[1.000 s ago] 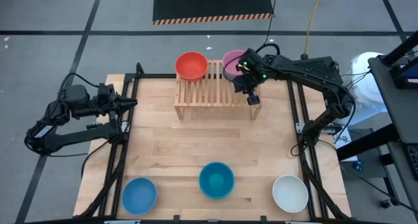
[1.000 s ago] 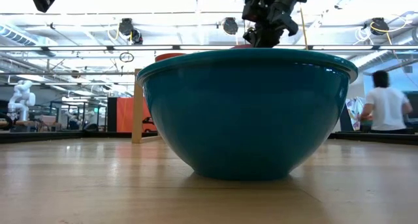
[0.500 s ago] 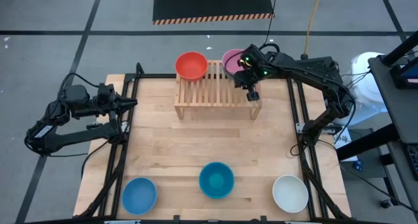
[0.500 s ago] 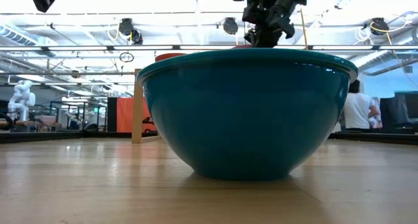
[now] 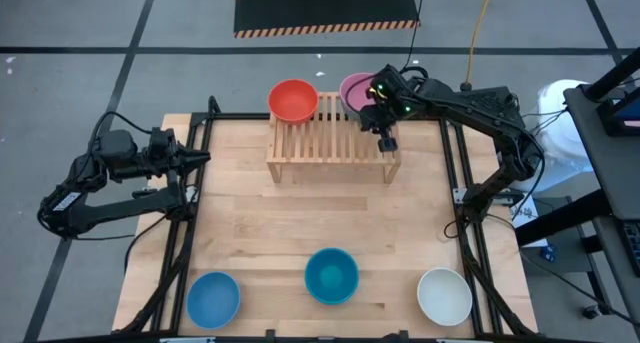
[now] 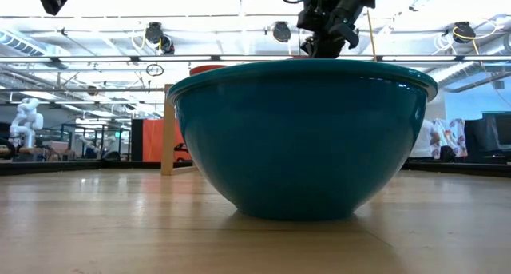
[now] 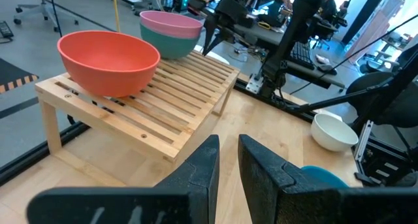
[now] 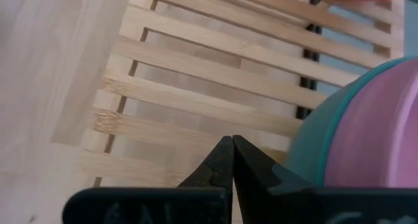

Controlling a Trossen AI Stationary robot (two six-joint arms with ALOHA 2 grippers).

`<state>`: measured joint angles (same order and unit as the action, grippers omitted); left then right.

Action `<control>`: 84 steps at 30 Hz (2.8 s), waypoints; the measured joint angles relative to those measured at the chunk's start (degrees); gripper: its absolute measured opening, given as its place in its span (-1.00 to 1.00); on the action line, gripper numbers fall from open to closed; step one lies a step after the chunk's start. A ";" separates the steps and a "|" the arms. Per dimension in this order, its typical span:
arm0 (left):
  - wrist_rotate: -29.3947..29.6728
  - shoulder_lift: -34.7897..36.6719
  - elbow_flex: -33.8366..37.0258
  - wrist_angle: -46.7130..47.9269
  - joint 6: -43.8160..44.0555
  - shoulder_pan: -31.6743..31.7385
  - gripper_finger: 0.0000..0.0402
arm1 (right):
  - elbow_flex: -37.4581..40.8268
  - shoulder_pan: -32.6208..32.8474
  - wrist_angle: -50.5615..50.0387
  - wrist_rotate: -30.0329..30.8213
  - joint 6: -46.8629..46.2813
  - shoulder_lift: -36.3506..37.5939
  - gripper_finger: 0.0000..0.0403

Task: Place and stack bowls onto a shelf
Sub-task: Put the dark blue bowl on the shelf

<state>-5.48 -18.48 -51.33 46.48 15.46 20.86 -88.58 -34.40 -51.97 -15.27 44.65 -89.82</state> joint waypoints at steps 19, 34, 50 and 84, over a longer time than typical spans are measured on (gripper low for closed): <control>0.02 0.00 0.00 0.00 -1.81 -0.02 -0.69 | -0.07 5.24 -7.60 0.09 -2.61 4.79 -1.00; 0.02 0.00 0.00 0.00 -3.16 -0.02 -0.69 | -0.07 1.74 -1.63 0.21 1.47 0.46 -1.00; 0.02 0.00 0.00 0.00 -3.30 -0.02 -0.69 | -0.07 -0.43 0.75 0.21 2.62 -0.88 -1.00; 2.58 -1.69 -0.07 0.13 -3.87 -0.02 -0.69 | -0.02 10.23 -6.95 0.22 -6.65 11.93 -1.00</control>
<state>-2.90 -20.18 -51.40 46.61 11.60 20.84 -88.60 -24.18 -58.92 -15.05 38.00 -77.89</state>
